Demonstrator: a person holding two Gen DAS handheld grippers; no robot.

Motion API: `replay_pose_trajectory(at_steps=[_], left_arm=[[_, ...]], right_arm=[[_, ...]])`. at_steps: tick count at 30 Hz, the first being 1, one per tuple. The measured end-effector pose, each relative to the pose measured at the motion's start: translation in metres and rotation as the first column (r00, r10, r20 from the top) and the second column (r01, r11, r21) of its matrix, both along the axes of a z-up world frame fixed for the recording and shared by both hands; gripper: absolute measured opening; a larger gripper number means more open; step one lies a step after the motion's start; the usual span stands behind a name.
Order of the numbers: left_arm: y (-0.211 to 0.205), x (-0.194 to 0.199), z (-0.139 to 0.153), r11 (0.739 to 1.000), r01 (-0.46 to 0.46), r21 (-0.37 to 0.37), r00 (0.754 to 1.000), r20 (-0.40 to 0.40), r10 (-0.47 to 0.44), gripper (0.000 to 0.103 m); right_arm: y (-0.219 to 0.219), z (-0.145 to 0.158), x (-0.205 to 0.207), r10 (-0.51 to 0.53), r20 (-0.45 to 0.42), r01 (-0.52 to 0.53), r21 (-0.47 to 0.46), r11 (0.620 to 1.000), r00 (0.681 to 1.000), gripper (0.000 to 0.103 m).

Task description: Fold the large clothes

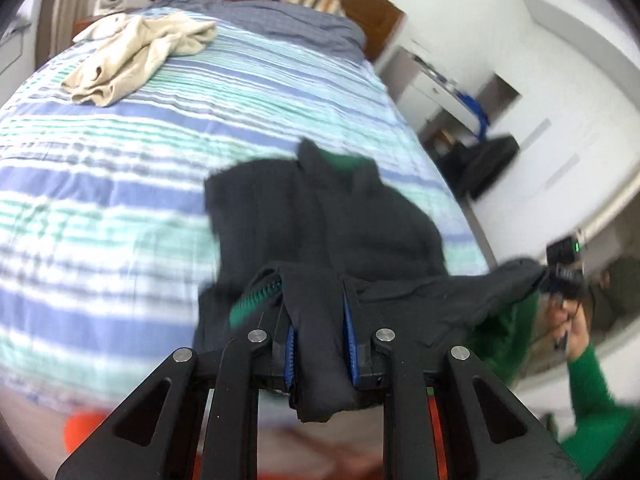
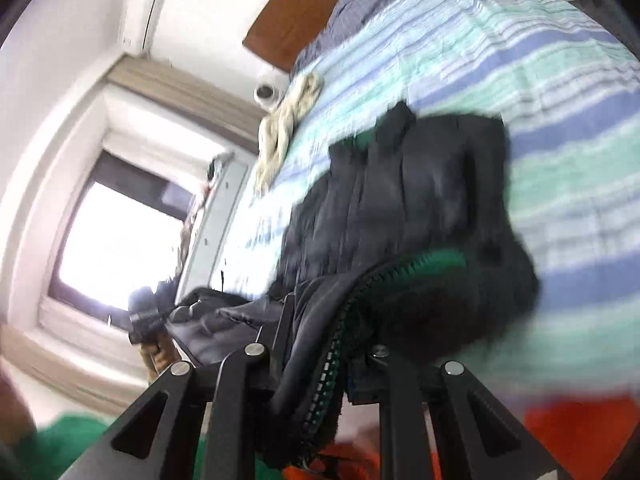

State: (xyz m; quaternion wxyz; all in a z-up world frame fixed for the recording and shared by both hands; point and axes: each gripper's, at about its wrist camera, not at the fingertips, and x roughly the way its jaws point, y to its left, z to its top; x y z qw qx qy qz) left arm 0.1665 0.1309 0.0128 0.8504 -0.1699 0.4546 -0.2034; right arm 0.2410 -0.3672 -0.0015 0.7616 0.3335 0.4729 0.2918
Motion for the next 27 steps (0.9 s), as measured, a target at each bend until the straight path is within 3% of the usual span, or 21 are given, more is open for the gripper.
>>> replay_pose_trajectory(at_steps=[2,6,9,11,12,13,16,18,19,22,24,25,27], left_arm=[[-0.008,0.045,-0.017,0.999,-0.039,0.016,0.999,-0.014,0.04,0.02],[-0.028,0.115,-0.067,0.983,-0.1,0.151,0.99,-0.085,0.114,0.028],[-0.026,0.139,-0.095,0.97,-0.127,0.207,0.977,-0.141,0.158,0.056],[-0.02,0.146,-0.096,0.97,-0.16,0.182,0.969,-0.161,0.19,0.069],[-0.015,0.146,-0.093,0.976,-0.162,0.144,0.967,-0.172,0.186,0.072],[-0.006,0.147,-0.083,0.986,-0.158,0.058,0.968,-0.187,0.166,0.079],[0.01,0.144,-0.051,0.985,-0.152,-0.08,0.98,-0.142,0.139,0.094],[0.014,0.14,-0.033,0.986,-0.132,-0.098,0.987,-0.1,0.123,0.097],[0.014,0.14,-0.028,0.991,-0.11,-0.081,0.992,-0.079,0.103,0.099],[0.001,0.137,-0.041,0.995,-0.01,0.104,0.999,-0.046,0.014,0.1],[-0.01,0.138,-0.065,0.983,0.049,0.178,0.996,-0.086,-0.034,0.1],[-0.019,0.14,-0.084,0.971,0.08,0.224,0.992,-0.118,-0.054,0.1],[-0.031,0.141,-0.104,0.954,0.095,0.283,0.988,-0.143,-0.056,0.098]], right_arm=[[-0.001,-0.02,0.043,-0.04,-0.009,0.04,0.006,0.999,0.999,0.018],[-0.015,-0.08,0.096,-0.165,-0.1,0.169,0.041,0.985,0.981,0.019],[-0.022,-0.137,0.118,-0.272,-0.205,0.293,0.081,0.953,0.94,0.021],[-0.022,-0.153,0.116,-0.305,-0.238,0.346,0.154,0.925,0.922,0.023],[-0.023,-0.156,0.113,-0.314,-0.248,0.362,0.179,0.915,0.916,0.026],[-0.023,-0.155,0.11,-0.316,-0.254,0.369,0.197,0.908,0.914,0.029],[-0.023,-0.139,0.108,-0.281,-0.255,0.343,0.243,0.907,0.925,0.057],[-0.023,-0.123,0.113,-0.255,-0.238,0.313,0.253,0.915,0.937,0.084],[-0.025,-0.113,0.113,-0.246,-0.212,0.296,0.248,0.923,0.946,0.088],[-0.027,-0.078,0.112,-0.231,-0.073,0.238,0.097,0.967,0.97,0.091],[-0.013,-0.064,0.118,-0.174,0.036,0.177,-0.122,0.977,0.984,0.091],[-0.008,-0.064,0.12,-0.148,0.06,0.157,-0.197,0.968,0.987,0.091],[0.015,-0.075,0.134,-0.054,0.098,0.091,-0.427,0.9,0.994,0.091]])
